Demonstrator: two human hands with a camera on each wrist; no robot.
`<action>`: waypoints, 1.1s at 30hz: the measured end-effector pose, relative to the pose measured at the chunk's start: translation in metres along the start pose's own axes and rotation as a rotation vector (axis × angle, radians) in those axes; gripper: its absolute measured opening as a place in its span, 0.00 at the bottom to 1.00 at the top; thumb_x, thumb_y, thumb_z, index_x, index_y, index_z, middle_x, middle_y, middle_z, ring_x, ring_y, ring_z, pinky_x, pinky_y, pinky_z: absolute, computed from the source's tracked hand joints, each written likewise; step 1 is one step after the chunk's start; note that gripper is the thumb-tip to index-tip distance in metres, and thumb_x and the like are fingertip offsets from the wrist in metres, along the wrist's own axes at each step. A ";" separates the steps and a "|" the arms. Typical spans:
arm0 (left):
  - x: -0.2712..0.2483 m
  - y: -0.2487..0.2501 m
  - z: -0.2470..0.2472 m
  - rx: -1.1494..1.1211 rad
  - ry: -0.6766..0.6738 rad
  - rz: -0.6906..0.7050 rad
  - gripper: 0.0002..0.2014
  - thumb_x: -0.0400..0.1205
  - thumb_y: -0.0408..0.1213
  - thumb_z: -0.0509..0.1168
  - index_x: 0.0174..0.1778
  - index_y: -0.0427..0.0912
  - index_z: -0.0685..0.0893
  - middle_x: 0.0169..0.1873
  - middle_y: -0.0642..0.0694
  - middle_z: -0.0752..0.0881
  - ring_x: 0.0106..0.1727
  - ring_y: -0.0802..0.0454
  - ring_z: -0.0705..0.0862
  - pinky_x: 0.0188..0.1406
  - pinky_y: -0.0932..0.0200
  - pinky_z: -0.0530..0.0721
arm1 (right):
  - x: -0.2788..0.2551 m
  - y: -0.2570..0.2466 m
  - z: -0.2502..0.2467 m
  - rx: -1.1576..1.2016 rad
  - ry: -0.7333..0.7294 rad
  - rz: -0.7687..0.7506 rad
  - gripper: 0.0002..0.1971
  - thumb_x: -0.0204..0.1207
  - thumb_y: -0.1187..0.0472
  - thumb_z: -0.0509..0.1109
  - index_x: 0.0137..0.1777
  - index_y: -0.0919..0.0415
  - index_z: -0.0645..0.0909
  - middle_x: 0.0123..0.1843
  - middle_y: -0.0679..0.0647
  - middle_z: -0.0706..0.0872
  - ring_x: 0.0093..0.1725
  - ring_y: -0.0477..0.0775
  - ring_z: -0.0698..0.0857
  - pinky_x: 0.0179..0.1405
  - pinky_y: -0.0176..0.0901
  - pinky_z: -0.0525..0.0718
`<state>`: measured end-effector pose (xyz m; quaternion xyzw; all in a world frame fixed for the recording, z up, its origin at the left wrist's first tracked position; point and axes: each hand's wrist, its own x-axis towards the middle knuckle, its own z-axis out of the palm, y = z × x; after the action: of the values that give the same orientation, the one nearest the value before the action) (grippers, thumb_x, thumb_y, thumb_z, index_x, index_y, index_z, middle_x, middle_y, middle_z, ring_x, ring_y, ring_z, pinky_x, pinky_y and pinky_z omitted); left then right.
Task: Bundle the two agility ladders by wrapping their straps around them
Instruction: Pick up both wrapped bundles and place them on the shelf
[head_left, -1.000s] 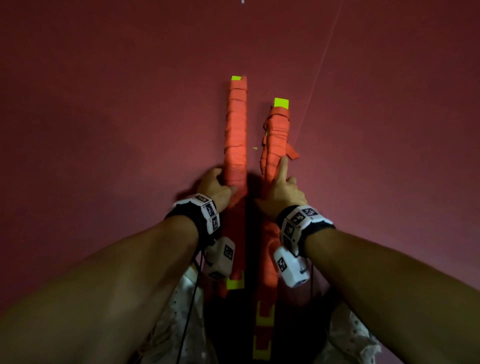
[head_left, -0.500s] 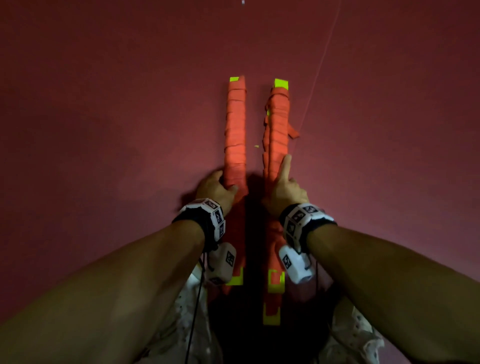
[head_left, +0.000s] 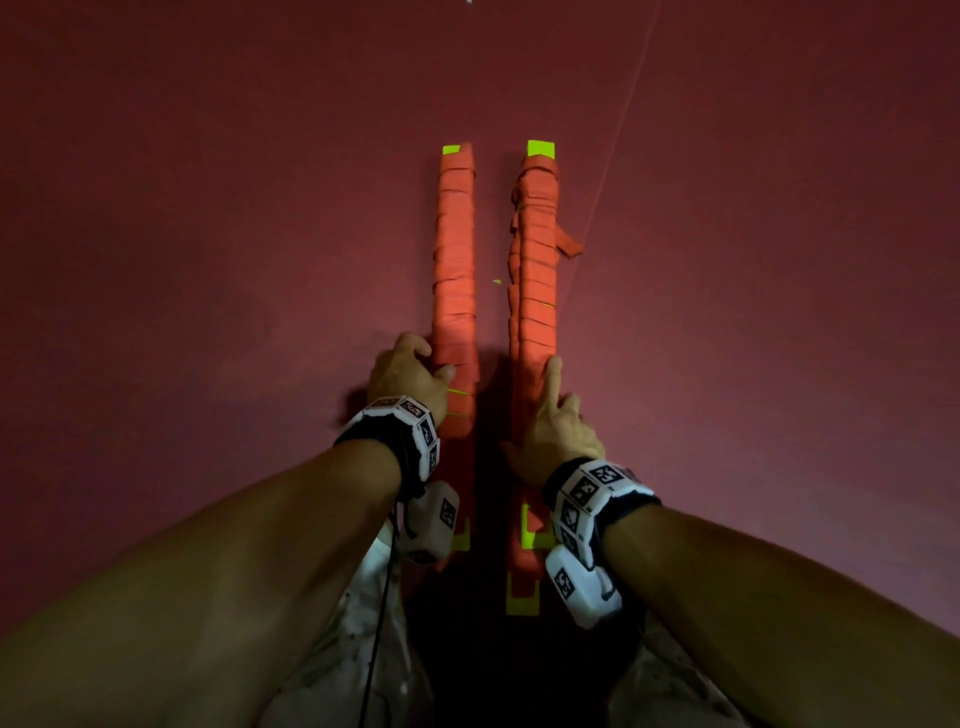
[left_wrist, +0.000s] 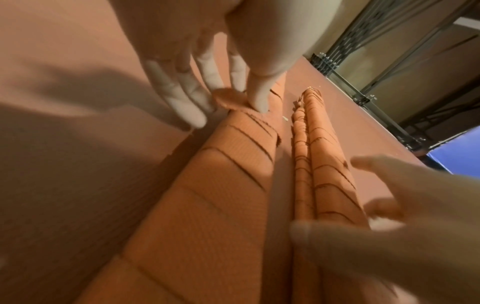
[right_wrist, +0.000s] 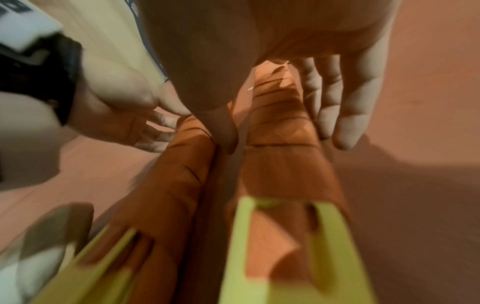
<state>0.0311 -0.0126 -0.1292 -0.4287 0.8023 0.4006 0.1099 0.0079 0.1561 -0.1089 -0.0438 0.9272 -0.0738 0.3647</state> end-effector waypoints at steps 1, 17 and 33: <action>0.000 0.001 0.000 0.010 0.003 -0.001 0.11 0.80 0.44 0.75 0.53 0.50 0.80 0.56 0.44 0.85 0.58 0.41 0.85 0.55 0.51 0.83 | -0.002 0.002 -0.001 -0.003 -0.007 0.002 0.59 0.76 0.43 0.74 0.86 0.50 0.26 0.72 0.59 0.69 0.66 0.67 0.80 0.59 0.59 0.80; -0.015 0.020 -0.013 0.163 -0.084 0.016 0.15 0.78 0.52 0.72 0.52 0.45 0.84 0.51 0.43 0.88 0.55 0.37 0.86 0.54 0.48 0.86 | 0.000 -0.004 0.008 -0.043 -0.018 0.030 0.52 0.82 0.50 0.69 0.86 0.50 0.27 0.70 0.58 0.74 0.63 0.69 0.84 0.58 0.60 0.81; -0.019 0.003 0.006 0.240 -0.149 0.031 0.39 0.72 0.49 0.78 0.77 0.47 0.68 0.70 0.40 0.78 0.71 0.34 0.79 0.68 0.45 0.79 | 0.023 -0.007 -0.028 -0.042 0.043 0.005 0.49 0.81 0.48 0.69 0.88 0.50 0.35 0.74 0.64 0.76 0.67 0.74 0.81 0.62 0.62 0.80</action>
<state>0.0393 0.0043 -0.1218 -0.3689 0.8407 0.3341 0.2135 -0.0280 0.1493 -0.1027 -0.0475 0.9362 -0.0542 0.3440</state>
